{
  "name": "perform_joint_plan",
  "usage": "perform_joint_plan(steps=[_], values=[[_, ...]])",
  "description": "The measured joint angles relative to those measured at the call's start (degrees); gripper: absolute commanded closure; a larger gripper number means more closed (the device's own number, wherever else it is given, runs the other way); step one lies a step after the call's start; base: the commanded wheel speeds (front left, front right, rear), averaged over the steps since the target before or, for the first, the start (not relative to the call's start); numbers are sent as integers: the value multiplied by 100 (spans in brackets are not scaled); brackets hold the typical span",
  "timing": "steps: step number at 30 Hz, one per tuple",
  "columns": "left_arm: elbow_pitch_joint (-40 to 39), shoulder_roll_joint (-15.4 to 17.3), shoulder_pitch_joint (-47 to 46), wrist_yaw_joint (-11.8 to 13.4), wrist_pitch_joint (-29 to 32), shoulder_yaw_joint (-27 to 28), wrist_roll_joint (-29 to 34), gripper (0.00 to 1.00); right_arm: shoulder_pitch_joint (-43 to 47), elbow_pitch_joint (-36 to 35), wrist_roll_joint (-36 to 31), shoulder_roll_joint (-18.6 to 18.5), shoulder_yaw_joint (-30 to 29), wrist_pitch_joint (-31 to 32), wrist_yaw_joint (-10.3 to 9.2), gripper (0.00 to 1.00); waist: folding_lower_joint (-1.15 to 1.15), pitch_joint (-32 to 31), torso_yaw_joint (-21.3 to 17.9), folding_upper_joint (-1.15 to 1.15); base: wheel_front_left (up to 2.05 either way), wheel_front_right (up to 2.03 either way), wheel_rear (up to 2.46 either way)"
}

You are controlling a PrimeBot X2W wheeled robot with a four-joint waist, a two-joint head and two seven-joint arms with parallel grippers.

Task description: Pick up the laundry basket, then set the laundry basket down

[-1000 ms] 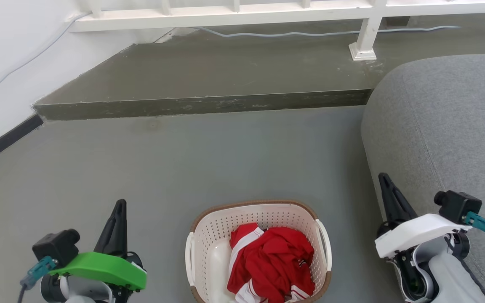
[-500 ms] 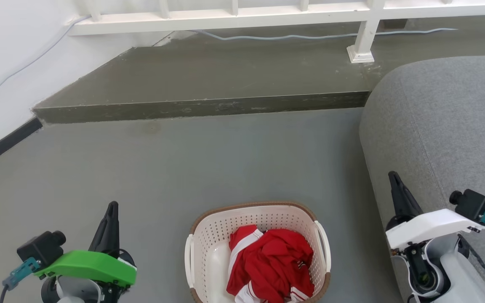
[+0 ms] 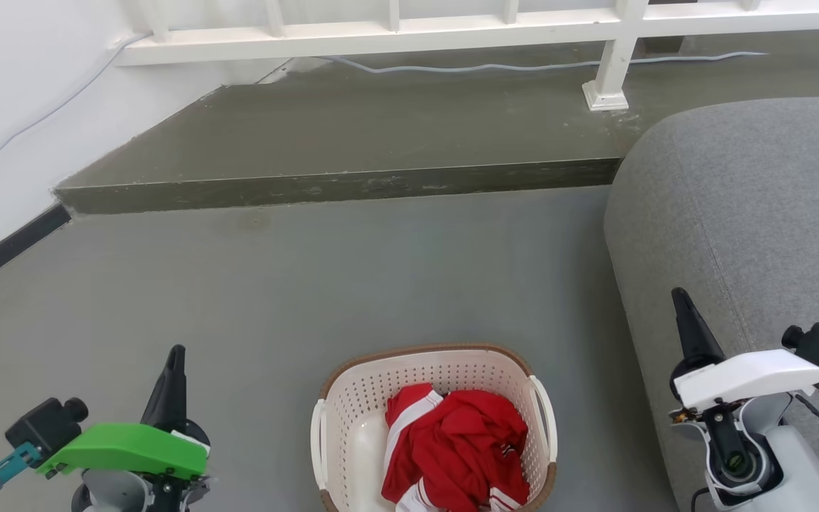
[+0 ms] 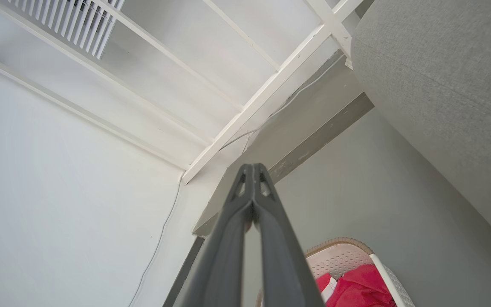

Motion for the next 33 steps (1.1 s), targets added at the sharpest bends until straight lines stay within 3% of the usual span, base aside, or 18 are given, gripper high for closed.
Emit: perform_joint_plan(steps=[33], values=[[159,-91,-29,-108,619,572,-2102,100,0,-35,2232,137,-764,638,185,100,0,-115,-58,0,0,0,0]])
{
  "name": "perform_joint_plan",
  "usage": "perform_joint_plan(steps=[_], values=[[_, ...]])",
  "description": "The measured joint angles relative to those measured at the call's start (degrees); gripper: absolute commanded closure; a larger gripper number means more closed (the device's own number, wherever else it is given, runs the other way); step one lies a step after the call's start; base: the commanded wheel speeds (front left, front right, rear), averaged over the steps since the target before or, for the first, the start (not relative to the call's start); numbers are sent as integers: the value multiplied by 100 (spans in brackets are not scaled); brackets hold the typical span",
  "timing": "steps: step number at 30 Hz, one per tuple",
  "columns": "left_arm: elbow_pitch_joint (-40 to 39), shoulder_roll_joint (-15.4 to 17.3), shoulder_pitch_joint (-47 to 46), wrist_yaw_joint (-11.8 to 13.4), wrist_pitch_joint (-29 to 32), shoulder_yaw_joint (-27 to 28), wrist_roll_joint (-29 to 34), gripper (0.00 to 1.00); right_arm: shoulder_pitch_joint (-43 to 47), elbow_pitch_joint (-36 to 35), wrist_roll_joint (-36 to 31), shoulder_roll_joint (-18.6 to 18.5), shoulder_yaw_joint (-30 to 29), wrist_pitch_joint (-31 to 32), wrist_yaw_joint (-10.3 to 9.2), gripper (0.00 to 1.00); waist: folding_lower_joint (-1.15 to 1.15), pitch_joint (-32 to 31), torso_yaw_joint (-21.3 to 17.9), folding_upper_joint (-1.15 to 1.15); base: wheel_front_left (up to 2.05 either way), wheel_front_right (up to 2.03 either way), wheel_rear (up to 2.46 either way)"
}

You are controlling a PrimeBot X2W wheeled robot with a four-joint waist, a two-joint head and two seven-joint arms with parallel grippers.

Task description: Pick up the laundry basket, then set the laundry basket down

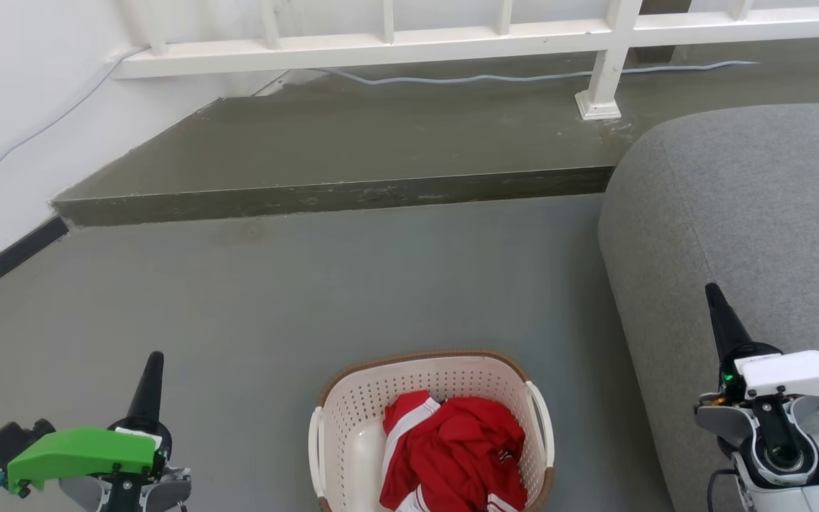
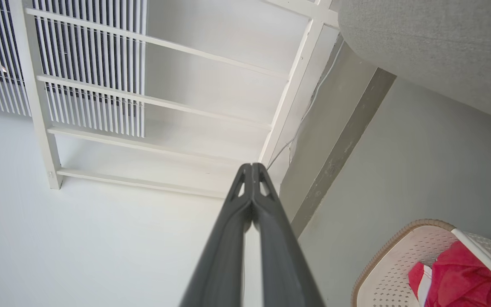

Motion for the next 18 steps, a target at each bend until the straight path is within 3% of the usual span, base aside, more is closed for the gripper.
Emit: perform_joint_plan(steps=[18], values=[[93,-45,-33,-69,380,320,-1213,100,0,-48,1271,68,-442,356,99,100,0,-66,-33,0,0,0,0]])
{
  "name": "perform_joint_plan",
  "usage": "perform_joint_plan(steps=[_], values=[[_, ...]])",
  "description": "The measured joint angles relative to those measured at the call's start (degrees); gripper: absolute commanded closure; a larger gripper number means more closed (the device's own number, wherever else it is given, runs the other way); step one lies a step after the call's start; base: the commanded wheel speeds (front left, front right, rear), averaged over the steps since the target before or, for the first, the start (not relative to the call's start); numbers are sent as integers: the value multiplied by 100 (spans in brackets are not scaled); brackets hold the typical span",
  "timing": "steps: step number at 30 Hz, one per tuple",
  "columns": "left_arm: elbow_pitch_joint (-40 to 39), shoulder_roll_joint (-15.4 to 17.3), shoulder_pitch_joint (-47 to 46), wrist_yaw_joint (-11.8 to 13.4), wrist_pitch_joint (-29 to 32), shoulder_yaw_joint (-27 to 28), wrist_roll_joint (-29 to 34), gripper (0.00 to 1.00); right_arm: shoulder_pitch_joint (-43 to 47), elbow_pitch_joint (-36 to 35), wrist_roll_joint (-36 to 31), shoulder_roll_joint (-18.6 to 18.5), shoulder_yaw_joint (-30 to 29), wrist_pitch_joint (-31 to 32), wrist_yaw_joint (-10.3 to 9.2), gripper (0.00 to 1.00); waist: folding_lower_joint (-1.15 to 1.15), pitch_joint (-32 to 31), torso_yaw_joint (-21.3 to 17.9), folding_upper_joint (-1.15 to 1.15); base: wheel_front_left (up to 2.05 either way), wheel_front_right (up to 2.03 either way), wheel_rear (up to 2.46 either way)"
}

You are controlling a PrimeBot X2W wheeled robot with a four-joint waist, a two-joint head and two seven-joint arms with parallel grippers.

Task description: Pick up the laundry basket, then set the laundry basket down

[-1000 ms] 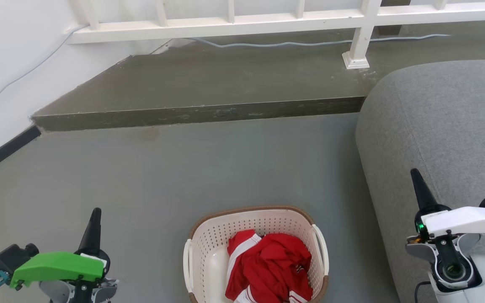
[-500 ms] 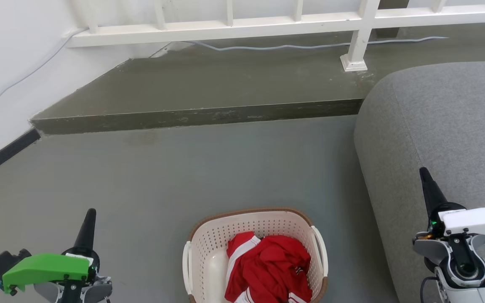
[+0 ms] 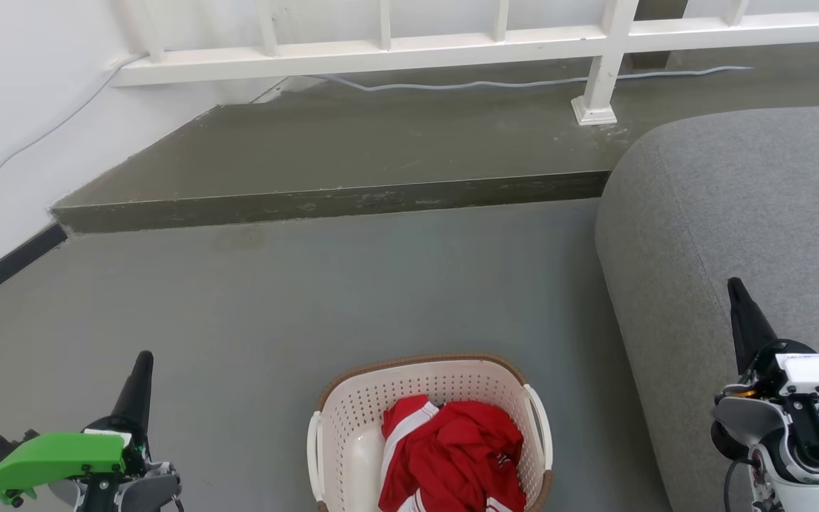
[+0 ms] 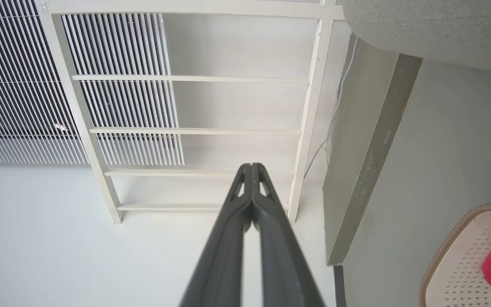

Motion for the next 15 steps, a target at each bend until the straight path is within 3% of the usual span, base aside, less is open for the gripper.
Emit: perform_joint_plan(steps=[5,15], values=[[16,-10,-55,-7,73,102,-316,100,0,-8,335,24,-105,94,7,100,0,-16,-8,0,0,0,0],[19,-14,-62,-7,74,111,-328,100,0,-12,345,30,-126,96,26,100,0,-16,-8,0,0,0,0]])
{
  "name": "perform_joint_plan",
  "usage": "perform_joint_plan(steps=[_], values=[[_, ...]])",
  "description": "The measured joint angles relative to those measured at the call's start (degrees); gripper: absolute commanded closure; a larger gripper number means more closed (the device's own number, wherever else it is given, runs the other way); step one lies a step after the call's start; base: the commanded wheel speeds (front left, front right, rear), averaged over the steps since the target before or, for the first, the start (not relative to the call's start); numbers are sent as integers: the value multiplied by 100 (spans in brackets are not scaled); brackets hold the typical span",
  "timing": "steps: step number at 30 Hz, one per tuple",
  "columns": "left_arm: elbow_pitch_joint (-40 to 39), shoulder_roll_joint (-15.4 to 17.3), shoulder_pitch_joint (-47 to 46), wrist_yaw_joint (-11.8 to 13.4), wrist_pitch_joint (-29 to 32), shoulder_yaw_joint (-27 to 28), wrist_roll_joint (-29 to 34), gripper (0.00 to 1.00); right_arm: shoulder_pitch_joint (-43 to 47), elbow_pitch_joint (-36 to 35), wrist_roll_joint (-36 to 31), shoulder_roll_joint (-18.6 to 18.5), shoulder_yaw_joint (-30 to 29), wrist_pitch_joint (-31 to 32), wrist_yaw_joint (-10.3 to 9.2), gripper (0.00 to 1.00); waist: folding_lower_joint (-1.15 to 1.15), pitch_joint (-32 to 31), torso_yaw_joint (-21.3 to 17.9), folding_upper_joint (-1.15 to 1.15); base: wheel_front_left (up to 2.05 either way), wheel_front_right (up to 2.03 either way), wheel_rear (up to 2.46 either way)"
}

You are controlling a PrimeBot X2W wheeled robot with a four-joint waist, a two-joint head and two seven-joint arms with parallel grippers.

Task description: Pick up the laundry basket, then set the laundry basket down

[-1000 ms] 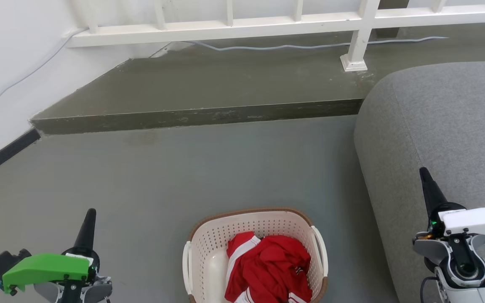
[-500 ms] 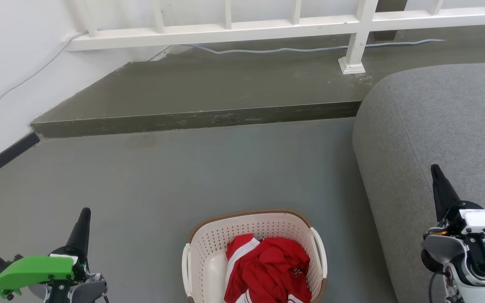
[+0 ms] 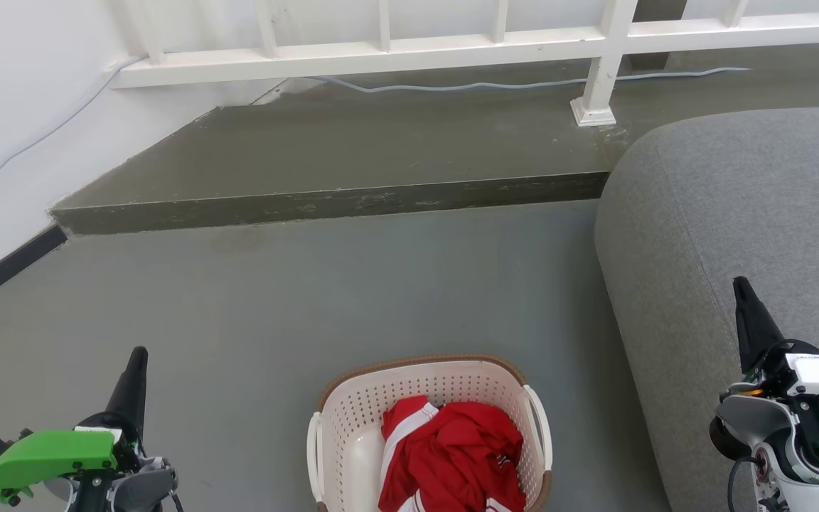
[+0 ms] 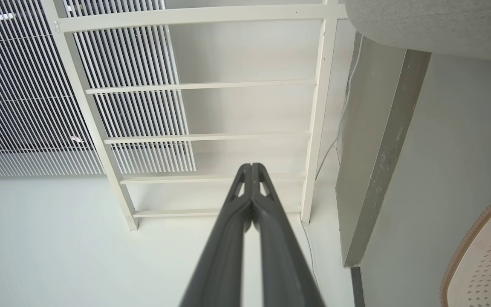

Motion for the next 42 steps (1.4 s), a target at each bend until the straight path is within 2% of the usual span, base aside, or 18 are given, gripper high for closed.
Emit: perform_joint_plan(steps=[42], values=[[-2,-4,-1,-1,43,11,0,100,0,-19,0,9,-12,1,1,100,0,1,0,0,0,0,0]])
